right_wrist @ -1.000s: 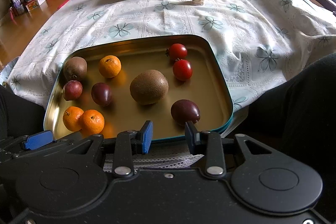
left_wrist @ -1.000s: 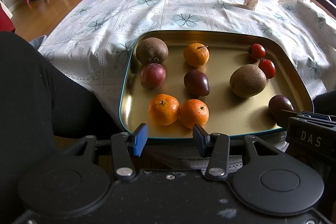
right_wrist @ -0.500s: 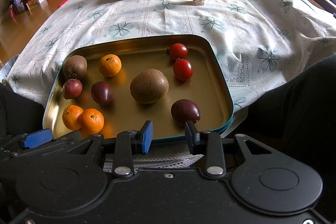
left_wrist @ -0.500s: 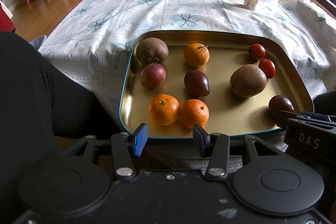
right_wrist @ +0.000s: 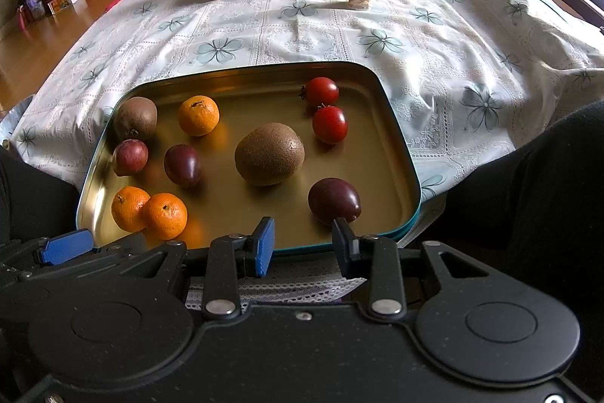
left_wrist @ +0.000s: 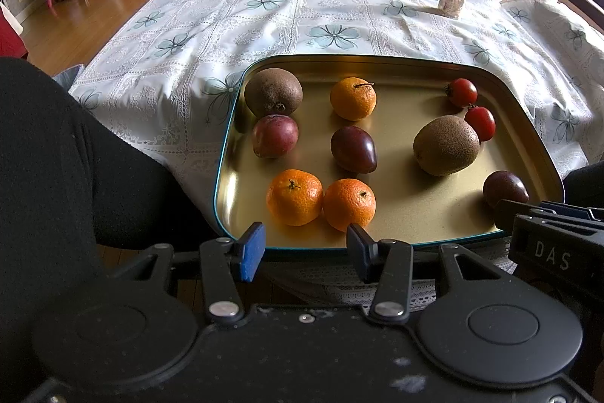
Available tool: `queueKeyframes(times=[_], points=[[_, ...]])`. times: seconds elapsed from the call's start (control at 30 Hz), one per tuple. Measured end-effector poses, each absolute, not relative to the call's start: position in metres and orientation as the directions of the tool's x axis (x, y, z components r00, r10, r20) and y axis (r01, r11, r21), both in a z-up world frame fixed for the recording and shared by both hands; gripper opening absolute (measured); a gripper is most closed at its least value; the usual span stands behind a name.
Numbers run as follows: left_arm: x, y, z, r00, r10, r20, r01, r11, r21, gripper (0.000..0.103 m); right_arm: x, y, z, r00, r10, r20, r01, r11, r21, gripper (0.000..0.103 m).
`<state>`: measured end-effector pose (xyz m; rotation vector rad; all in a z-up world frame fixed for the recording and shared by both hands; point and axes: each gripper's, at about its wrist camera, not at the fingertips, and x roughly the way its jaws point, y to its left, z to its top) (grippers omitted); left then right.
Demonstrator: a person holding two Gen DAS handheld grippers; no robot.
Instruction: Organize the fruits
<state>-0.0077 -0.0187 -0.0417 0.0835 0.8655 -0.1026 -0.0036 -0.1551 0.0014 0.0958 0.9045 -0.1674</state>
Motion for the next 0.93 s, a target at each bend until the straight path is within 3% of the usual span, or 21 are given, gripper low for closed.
queueKeyframes(times=[0.93], points=[[-0.0070, -0.0180, -0.0424, 0.642, -0.054, -0.765, 0.123, 0.992, 0.033, 0.049, -0.0039, -0.1551, 0.0004, 0.604, -0.104, -0.790, 0.176, 0.984, 0.005, 0.043]])
